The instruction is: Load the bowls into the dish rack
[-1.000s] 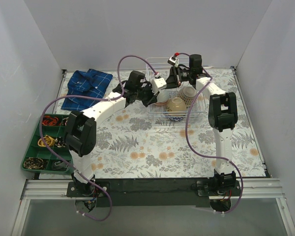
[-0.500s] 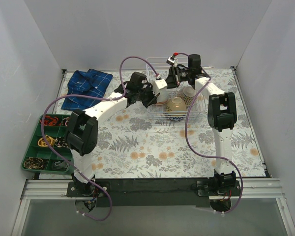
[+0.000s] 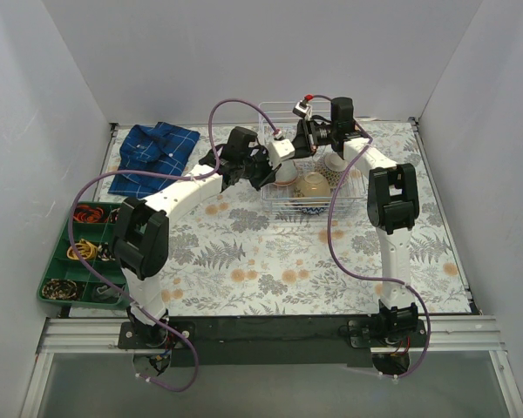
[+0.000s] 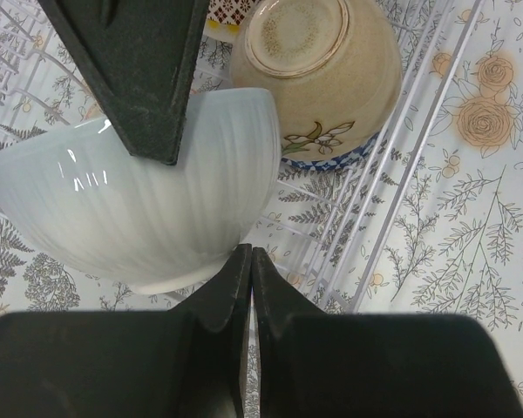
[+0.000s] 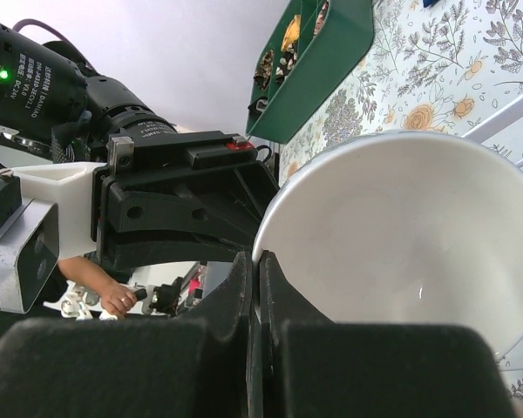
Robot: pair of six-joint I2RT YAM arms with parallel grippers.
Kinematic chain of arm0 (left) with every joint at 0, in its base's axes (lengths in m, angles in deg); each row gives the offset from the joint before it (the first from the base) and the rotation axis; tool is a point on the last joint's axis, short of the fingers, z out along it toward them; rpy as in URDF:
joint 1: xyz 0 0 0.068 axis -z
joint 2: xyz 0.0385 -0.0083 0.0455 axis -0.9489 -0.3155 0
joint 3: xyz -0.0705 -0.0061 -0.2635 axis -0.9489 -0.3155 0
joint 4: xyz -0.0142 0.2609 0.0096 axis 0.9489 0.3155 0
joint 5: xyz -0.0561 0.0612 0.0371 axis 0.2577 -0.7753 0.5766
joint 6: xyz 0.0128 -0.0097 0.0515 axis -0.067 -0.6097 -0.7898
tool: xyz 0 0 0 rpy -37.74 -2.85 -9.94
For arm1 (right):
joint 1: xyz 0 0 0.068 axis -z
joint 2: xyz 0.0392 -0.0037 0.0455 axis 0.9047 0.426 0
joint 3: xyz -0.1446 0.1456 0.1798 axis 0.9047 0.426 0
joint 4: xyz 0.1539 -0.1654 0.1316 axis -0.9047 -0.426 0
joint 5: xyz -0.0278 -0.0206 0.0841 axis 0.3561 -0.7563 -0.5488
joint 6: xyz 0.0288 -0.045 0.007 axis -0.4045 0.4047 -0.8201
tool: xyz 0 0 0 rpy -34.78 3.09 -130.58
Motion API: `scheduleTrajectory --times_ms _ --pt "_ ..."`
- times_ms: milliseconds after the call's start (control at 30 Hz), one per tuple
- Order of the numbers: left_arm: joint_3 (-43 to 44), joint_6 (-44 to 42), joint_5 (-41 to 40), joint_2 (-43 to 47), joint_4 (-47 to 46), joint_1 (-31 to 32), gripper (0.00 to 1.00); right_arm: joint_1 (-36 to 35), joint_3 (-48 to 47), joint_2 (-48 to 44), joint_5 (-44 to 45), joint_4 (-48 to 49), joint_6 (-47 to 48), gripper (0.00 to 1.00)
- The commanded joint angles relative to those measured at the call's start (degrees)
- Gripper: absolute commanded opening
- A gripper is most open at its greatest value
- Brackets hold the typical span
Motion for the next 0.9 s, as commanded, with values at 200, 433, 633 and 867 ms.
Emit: scheduleTrajectory --times_ms 200,433,633,867 --pt "-0.3 -0.6 -2.7 4.7 -1.9 -0.8 0.0 -1.0 5.7 -7.5 -9.2 -0.6 -0.9 0.01" --pt "-6.5 1.4 -8.3 12.7 -8.2 -0.7 0.0 -0.8 3.7 -5.3 -9.2 -0.5 -1.1 0.01" --pt "-9.2 0.6 -10.4 14.8 -9.6 -0.9 0.0 -0.9 0.0 -1.4 -9.1 -0.5 -1.1 0.01" --pt "-8.0 -0.7 -7.9 12.2 -6.1 -0.8 0.0 -0.8 -1.7 1.1 -9.2 -0.5 -1.4 0.01"
